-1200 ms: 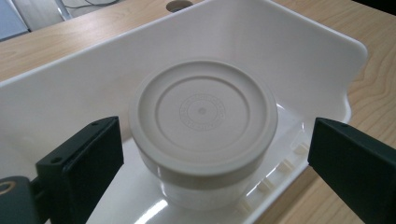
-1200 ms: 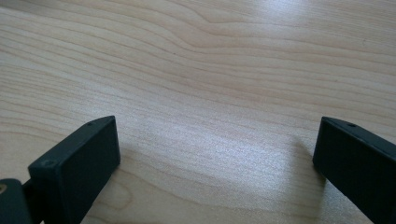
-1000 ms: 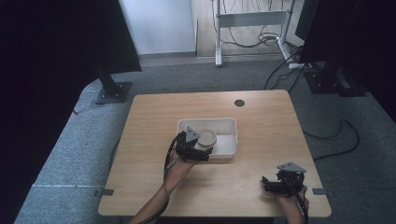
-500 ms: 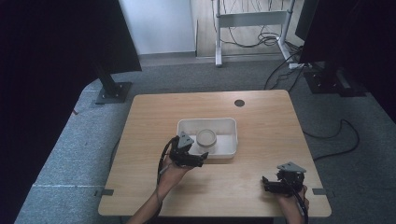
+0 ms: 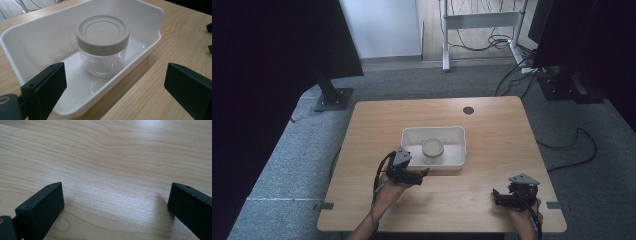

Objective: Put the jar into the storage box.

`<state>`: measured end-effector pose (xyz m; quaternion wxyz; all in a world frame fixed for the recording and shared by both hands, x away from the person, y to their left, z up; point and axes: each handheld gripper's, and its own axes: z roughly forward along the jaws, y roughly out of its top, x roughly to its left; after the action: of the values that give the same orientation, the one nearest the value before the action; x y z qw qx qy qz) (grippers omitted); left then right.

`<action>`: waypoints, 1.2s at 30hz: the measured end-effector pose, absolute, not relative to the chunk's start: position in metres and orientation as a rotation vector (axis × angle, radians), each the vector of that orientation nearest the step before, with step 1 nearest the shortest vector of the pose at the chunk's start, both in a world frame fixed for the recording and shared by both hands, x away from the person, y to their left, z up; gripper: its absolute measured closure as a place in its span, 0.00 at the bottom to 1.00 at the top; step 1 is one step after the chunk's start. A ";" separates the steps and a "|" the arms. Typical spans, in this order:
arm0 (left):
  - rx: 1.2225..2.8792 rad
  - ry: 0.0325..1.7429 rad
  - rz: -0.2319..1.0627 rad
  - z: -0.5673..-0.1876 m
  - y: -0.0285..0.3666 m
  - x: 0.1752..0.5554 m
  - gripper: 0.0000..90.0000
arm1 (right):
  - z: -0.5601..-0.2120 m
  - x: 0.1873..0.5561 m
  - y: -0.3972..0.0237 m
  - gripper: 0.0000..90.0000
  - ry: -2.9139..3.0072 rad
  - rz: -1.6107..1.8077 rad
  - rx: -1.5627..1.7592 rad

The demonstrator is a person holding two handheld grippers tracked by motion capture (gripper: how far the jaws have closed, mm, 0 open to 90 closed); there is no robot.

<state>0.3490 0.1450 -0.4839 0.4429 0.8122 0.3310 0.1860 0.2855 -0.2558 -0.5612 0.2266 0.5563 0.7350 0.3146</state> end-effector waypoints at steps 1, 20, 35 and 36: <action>2.013 0.822 0.461 -0.485 0.147 0.348 0.04 | -0.561 0.286 -0.256 0.00 2.026 0.867 1.533; 1.977 0.857 0.450 -0.507 0.185 0.327 0.05 | -0.561 0.286 -0.256 0.00 2.026 0.867 1.533; 2.007 0.910 0.429 -0.532 0.202 0.315 0.05 | -0.561 0.285 -0.256 0.00 2.026 0.866 1.534; 2.010 0.914 0.425 -0.534 0.203 0.314 0.05 | -0.561 0.285 -0.256 0.00 2.025 0.867 1.534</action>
<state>0.3139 0.2026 -0.5340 0.4319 0.8062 0.3668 0.1703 0.2854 -0.2556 -0.5612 0.2268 0.5567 0.7347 0.3145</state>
